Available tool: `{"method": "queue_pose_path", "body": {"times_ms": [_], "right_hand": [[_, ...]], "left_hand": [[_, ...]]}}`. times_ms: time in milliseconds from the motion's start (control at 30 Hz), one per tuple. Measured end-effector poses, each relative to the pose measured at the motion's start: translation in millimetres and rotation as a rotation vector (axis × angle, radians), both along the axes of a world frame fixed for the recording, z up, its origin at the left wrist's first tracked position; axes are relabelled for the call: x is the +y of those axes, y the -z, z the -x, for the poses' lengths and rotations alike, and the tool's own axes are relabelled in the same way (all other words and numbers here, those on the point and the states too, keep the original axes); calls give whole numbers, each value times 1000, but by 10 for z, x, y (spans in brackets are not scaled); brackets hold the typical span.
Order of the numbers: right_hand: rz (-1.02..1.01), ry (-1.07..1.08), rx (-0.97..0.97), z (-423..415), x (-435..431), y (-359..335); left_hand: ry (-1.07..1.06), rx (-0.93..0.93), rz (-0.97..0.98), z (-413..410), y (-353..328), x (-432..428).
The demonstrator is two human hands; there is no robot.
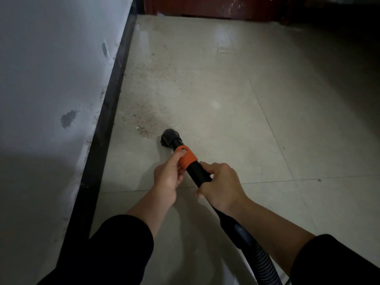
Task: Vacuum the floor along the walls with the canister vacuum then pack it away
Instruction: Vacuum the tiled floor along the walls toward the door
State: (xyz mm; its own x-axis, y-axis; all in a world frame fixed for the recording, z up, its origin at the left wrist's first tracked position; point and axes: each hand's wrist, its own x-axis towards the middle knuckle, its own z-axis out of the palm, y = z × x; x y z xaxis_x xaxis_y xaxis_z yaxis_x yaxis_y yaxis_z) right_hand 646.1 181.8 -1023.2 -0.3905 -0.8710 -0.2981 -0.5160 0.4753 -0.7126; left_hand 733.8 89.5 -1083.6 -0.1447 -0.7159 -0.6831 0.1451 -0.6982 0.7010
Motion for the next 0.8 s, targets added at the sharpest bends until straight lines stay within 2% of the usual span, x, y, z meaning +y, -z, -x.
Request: {"method": "queue_pose_path", "body": {"times_ms": [800], "right_hand": [[-118,76,73,752,-229,-125]], "left_hand": [[97,50,-48,781,-56,-218]]}}
